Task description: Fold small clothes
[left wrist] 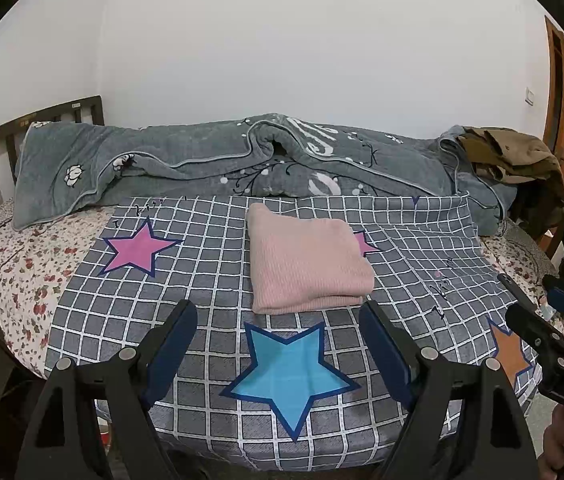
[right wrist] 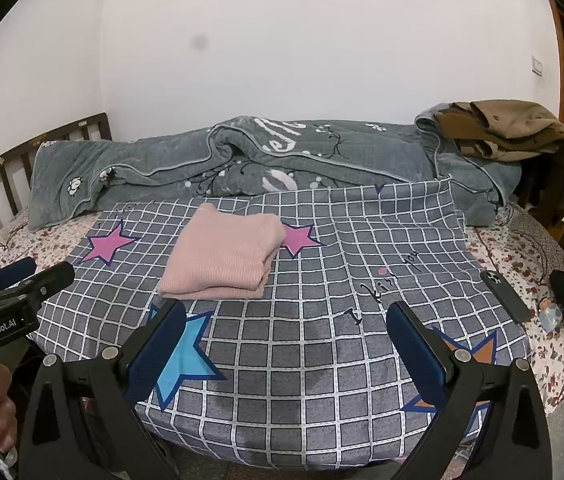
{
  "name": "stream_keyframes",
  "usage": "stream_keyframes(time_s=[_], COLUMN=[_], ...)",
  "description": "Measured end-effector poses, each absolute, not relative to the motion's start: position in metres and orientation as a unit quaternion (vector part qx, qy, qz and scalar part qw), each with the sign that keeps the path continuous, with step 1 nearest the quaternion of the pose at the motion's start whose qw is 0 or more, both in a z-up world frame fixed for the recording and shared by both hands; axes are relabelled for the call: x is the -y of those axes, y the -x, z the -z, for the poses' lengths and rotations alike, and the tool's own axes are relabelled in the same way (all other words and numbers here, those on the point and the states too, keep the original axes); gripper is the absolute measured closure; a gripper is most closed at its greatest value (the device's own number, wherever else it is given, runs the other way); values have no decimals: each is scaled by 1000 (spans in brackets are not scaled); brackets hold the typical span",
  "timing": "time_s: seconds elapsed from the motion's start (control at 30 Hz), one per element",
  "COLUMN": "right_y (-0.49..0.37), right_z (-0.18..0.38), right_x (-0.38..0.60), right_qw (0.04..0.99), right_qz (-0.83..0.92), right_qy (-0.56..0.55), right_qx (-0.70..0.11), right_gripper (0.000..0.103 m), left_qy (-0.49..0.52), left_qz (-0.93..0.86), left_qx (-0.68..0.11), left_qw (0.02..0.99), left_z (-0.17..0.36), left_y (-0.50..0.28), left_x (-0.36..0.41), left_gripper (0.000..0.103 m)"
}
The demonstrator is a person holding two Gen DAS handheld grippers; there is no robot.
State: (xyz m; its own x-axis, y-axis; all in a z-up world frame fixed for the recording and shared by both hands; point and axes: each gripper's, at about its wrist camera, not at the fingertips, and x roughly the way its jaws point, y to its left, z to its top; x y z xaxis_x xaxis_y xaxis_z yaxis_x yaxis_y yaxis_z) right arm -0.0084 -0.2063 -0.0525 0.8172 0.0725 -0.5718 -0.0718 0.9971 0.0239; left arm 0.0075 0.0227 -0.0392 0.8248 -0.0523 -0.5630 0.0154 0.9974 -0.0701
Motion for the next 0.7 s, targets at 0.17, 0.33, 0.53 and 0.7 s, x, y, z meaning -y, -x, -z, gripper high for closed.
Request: stream_keyframes(time_s=[0.17,0.33,0.53,0.7], right_y=[9,10,10,10], right_z=[51,51,51,50], right_x=[206,207,208,209], right_qw=[953,953,953,953], right_qz=[-36,-35,-34,-33], right_qy=[-3,-4,-4,-5], right_qx=[-299,-300,-300,-300], right_gripper=[4,4,4,4], left_qy=[32,31,31,32], left_qz=[17,18,18,18], left_qx=[-295,-295,-295,-295], left_qw=[955,955,955,955], left_z=[39,39,39,39], left_y=[-7,-7,-7,-7], left_x=[-23,-23,-23,-22], left_gripper=[21,21,21,21])
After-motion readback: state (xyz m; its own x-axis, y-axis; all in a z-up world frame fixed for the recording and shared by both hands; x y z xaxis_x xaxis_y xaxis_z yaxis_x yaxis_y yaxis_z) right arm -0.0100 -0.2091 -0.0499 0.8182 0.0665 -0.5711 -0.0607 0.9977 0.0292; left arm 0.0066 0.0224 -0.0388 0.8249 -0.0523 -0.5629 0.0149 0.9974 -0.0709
